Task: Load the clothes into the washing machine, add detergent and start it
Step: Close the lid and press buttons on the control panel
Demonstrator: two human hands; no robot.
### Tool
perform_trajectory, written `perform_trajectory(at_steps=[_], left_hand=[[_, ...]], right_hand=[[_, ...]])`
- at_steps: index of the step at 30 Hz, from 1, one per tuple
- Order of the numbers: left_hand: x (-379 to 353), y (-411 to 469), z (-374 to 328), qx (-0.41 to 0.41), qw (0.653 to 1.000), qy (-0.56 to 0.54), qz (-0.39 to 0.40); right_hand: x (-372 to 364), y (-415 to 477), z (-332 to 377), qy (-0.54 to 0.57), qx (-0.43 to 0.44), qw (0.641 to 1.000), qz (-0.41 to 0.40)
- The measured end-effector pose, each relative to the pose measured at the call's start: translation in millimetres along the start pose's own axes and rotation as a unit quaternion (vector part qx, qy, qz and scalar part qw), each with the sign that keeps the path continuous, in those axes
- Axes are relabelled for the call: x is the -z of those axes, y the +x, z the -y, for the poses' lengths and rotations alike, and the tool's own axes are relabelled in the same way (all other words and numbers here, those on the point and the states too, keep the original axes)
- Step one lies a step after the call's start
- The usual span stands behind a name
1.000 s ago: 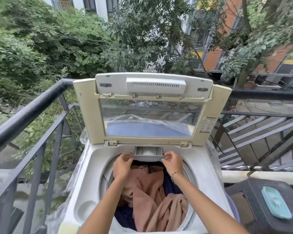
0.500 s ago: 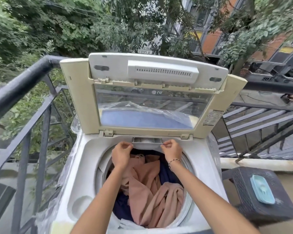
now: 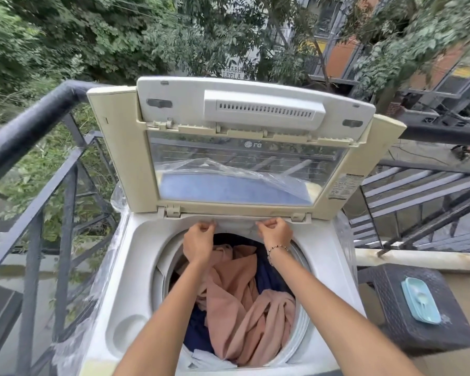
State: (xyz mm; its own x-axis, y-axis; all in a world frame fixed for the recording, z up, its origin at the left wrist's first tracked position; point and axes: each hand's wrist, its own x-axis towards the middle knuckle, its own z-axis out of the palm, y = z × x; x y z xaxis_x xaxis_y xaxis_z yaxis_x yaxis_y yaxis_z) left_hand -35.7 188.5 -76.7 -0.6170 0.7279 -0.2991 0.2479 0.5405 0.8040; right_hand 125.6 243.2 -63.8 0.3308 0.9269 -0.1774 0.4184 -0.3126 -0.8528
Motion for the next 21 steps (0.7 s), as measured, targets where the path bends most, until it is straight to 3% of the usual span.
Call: perform_trajectory(at_steps=[6,13,17,21], left_hand=[[-1,-11,5,-0.100,0.984,-0.005,0.150],[26,-38,-31,-0.250,0.965,0.011,0.080],[63,-50,-93,-0.423,0.906,0.014,0.003],[103,-55,-164,-0.581,0.800,0.015,-0.148]], right_hand=[[9,1,3,-0.015,-0.003,0.999,0.046],[42,-13,23,-0.002,0.051,0.986,0.162],[71,-28,75,-0.011,0.212,0.971,0.112],[109,-43,146,-0.075,0.450,0.890,-0.004]])
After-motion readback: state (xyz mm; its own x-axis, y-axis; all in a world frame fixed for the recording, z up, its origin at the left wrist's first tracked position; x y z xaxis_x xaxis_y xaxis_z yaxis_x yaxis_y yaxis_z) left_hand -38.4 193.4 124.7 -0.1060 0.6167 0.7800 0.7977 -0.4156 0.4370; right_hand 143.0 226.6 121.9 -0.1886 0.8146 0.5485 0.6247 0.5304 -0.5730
